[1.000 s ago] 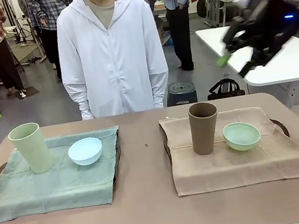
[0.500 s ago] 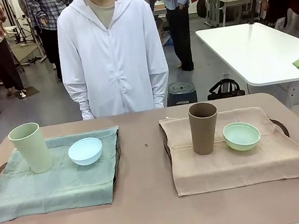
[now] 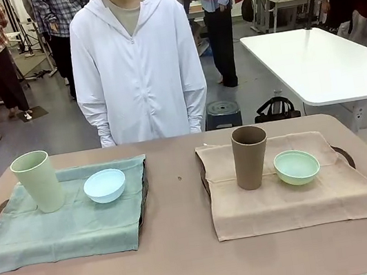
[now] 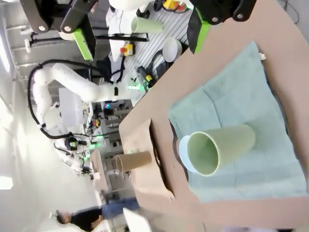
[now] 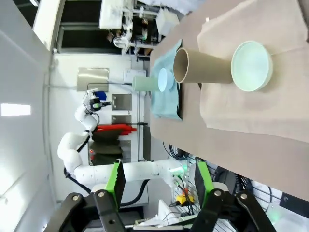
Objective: Set up a tray with a mat and arrange the tableware.
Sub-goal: Place the Picnic Bowl and Reusable plastic cup back onto the Handle tray in front of the human's position.
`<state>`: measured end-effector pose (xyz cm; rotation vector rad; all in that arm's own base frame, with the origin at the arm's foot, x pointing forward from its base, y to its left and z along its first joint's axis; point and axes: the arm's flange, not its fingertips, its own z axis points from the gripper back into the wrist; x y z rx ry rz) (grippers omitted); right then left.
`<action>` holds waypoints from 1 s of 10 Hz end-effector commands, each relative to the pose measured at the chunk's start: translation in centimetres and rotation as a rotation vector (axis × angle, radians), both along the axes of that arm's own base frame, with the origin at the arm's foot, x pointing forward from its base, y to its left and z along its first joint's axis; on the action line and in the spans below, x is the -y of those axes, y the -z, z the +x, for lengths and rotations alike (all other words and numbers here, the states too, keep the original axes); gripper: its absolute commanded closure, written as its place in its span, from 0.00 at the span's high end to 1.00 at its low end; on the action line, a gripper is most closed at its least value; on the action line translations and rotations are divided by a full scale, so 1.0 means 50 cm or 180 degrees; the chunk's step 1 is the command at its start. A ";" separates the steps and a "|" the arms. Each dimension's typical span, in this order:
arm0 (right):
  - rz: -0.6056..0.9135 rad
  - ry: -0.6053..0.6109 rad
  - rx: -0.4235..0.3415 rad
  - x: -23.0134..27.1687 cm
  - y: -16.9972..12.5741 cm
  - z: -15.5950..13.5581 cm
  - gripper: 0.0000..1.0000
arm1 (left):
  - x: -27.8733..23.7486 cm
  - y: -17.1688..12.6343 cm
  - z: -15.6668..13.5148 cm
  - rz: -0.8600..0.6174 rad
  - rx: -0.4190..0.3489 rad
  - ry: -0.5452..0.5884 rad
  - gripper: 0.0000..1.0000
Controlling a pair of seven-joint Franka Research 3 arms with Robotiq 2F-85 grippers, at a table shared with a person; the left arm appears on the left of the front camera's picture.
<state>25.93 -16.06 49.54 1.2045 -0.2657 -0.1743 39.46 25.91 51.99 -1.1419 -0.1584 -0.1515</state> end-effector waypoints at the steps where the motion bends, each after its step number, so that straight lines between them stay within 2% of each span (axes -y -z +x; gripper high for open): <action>1: 0.0186 0.0073 0.0172 0.006 0.010 -0.036 0.76 | -0.031 -0.010 0.000 -0.0120 0.0010 -0.0068 1.00; 4: 0.0246 0.0170 0.0143 0.034 0.020 -0.068 0.76 | -0.065 0.012 -0.029 -0.0206 0.0014 -0.0152 1.00; 8: 0.0263 0.0096 0.0031 0.032 0.023 -0.058 0.76 | -0.089 0.022 -0.092 -0.0241 0.0056 -0.0074 1.00; 10: 0.0246 0.0073 -0.0023 0.030 0.022 -0.051 0.76 | -0.089 0.028 -0.116 -0.0183 -0.0002 0.0030 1.00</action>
